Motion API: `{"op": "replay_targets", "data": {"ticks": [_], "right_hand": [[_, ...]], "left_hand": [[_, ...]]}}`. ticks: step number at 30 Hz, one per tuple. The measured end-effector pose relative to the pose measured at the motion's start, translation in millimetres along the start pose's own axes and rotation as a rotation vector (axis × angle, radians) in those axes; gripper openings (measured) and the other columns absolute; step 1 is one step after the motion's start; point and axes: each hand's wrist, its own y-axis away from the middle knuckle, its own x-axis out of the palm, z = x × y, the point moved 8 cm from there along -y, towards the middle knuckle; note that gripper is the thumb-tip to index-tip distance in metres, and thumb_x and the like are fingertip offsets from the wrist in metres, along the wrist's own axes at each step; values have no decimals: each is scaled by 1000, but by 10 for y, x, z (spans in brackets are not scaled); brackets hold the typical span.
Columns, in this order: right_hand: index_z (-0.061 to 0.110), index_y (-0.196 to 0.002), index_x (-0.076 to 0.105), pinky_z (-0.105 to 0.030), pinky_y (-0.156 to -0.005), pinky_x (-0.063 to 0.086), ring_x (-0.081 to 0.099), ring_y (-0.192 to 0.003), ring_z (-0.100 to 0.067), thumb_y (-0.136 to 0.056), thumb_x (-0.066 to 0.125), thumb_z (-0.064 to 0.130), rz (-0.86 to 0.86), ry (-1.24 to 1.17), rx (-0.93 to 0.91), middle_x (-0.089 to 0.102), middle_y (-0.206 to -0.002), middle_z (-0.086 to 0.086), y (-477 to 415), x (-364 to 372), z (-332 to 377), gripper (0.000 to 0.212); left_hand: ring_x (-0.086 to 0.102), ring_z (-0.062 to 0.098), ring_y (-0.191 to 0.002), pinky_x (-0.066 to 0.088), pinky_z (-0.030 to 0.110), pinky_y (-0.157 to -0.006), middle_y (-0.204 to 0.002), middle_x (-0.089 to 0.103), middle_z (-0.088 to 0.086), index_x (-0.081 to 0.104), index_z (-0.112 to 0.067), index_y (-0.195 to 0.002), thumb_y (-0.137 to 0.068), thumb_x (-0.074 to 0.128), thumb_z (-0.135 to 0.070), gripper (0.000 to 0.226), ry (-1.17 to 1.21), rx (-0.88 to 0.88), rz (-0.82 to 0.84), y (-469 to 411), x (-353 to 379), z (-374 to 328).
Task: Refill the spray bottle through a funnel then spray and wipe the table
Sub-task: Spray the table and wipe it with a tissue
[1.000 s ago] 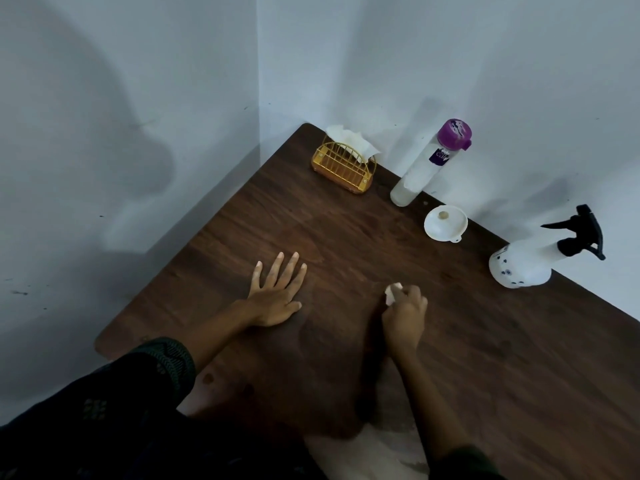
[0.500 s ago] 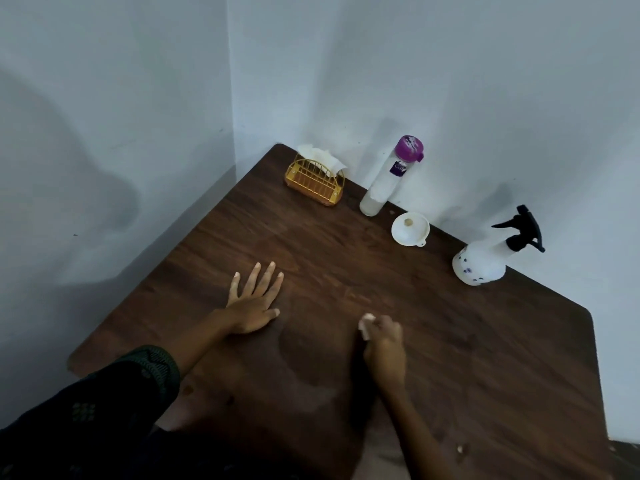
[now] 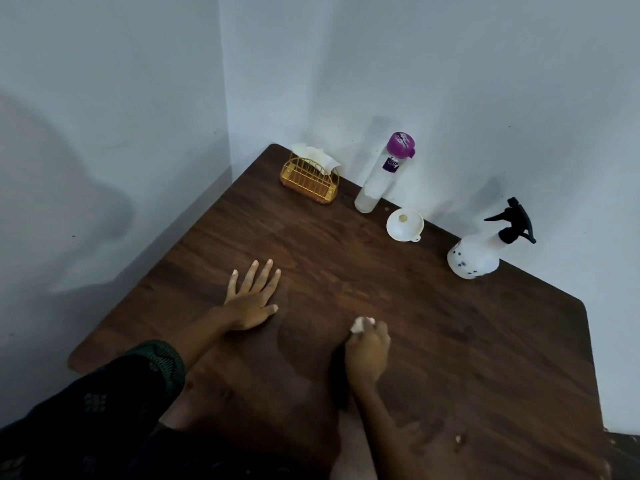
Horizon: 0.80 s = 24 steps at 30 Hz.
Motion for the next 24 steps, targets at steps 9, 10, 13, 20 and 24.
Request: {"op": "replay_targets", "data": {"ticks": [9, 10, 13, 20, 24], "right_hand": [[20, -125, 52, -25, -68, 45, 47, -96, -15, -91, 48, 17, 367, 203, -666, 50, -110, -1, 464, 619, 954, 34], [21, -121, 55, -23, -61, 42, 47, -90, -13, -89, 52, 16, 367, 212, -730, 51, -103, 1, 561, 597, 892, 33], [24, -108, 58, -21, -54, 39, 47, -78, -10, -83, 57, 17, 321, 197, -766, 51, -90, 5, 571, 459, 567, 25], [10, -120, 61, -37, -77, 47, 50, -102, -30, -89, 49, 7, 161, 136, -372, 55, -112, -13, -234, 486, 837, 33], [15, -129, 52, -34, -84, 48, 44, -111, -23, -91, 44, 9, 278, 185, -496, 48, -125, -6, -123, 804, 1388, 40]], "left_hand": [[-27, 19, -141, -13, 47, -115, -151, -33, 3, -18, -14, -146, -67, 19, -84, 112, 2, -82, -160, 69, -95, 407], [-29, 20, -141, -14, 48, -114, -152, -33, 4, -19, -14, -146, -72, 30, -82, 112, 7, -84, -125, 49, -90, 405], [-38, 20, -135, -19, 49, -112, -146, -42, 2, -27, -17, -143, -66, 54, -79, 128, 33, -46, -18, 22, -83, 391], [-47, 25, -128, -23, 54, -108, -138, -52, 5, -35, -16, -139, -47, 70, -78, 153, -16, -13, 95, 53, -93, 376], [-47, 25, -126, -22, 54, -108, -137, -52, 6, -33, -15, -140, -46, 69, -79, 153, -37, -27, 87, 68, -91, 377]]}}
